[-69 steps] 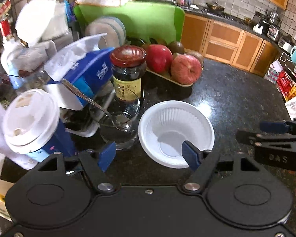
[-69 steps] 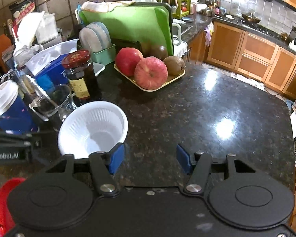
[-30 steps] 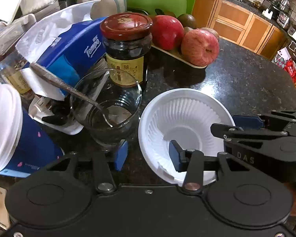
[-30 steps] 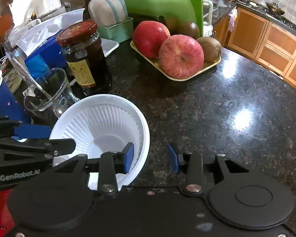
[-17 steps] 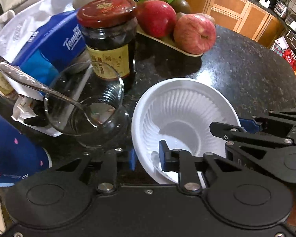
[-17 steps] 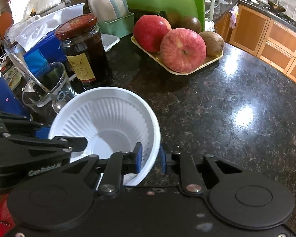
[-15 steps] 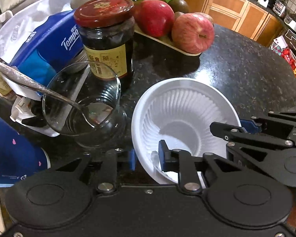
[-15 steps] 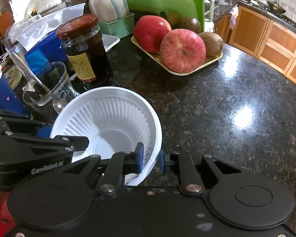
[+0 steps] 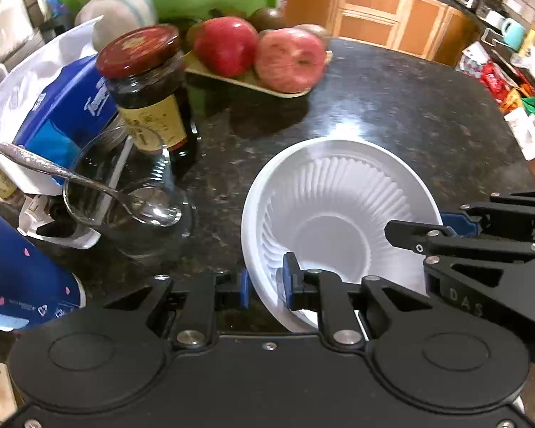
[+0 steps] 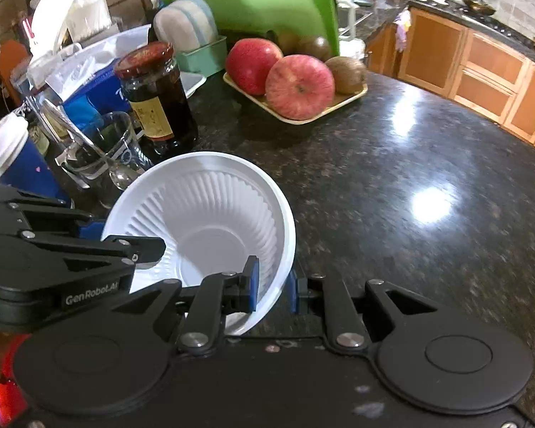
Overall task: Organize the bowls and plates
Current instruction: 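Lift the ribbed bowl with both grippers and carry it to the bowl stack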
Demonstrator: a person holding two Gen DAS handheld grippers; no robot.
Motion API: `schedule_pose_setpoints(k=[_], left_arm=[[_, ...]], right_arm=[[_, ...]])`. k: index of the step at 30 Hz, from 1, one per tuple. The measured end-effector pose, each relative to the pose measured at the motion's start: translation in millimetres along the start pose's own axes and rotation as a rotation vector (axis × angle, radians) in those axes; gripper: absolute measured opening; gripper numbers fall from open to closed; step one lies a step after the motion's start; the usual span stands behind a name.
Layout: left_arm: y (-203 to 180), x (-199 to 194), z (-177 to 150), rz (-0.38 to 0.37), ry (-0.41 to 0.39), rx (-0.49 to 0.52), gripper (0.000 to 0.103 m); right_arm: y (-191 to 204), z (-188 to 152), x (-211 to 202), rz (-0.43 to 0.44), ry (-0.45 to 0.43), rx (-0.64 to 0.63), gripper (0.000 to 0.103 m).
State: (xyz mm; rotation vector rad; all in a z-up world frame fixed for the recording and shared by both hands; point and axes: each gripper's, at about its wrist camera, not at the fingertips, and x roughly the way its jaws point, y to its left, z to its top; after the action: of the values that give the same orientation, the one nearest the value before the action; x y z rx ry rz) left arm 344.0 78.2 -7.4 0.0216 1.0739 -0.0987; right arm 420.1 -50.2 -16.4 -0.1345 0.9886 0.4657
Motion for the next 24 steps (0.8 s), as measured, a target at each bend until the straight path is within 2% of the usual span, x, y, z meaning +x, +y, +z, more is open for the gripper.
schedule_pose_setpoints(k=[6, 14, 24], left_arm=[[-15, -24, -11, -0.052, -0.031, 0.043, 0.024], [-37, -52, -27, -0.055, -0.099, 0.107, 0.024], [-51, -85, -51, -0.096, -0.145, 0.145, 0.024]], right_arm=[[-2, -23, -38, -0.031, -0.049, 0.042, 0.018], [2, -51, -75, -0.078, -0.113, 0.072, 0.019], [5, -92, -131, -0.068, -0.195, 0.107, 0.019]])
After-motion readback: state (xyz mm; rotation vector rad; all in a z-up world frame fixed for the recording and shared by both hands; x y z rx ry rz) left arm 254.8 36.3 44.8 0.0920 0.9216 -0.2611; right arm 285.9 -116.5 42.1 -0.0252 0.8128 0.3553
